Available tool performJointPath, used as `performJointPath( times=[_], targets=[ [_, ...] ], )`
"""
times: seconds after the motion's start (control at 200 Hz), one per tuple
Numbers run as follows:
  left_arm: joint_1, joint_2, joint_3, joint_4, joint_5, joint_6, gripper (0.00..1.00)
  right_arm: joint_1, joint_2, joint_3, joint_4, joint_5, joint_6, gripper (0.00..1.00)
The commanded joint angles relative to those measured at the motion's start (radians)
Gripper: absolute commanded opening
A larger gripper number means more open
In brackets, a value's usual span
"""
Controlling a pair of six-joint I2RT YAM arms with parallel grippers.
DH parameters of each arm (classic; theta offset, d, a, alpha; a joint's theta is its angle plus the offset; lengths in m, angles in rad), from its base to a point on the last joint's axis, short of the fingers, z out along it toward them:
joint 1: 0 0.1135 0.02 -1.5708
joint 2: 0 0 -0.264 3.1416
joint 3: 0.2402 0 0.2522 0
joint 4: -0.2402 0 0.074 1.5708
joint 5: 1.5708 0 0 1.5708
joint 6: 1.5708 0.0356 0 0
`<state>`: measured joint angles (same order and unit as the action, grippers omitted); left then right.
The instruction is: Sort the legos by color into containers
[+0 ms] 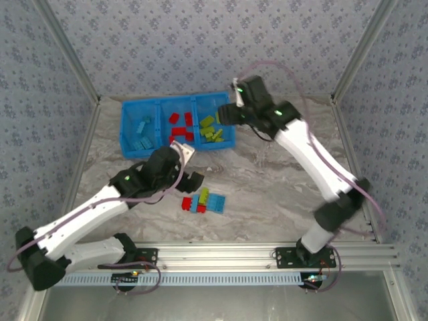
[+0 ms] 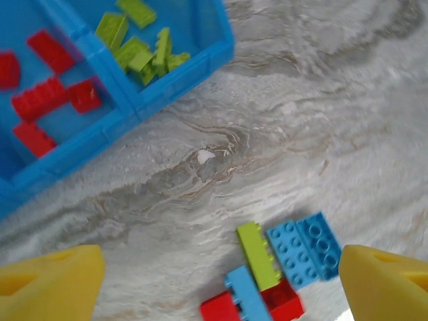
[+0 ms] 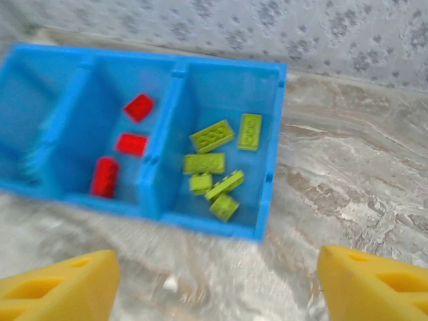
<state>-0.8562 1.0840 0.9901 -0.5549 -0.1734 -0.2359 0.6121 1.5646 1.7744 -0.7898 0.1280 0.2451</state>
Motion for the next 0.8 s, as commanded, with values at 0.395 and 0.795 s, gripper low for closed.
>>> performJointPath(
  times=[0.395, 0.795],
  targets=[
    [-0.034, 0.546, 0.114, -0.017, 0.011, -0.478, 0.62, 0.084, -0.583, -0.723, -0.100, -0.429, 0.156, 1.00],
    [-0.035, 0.697, 0.109, 0.096, 0.049, -0.491, 0.29, 0.090, -0.505, -0.762, -0.028, -0.375, 0.196, 1.00]
  ],
)
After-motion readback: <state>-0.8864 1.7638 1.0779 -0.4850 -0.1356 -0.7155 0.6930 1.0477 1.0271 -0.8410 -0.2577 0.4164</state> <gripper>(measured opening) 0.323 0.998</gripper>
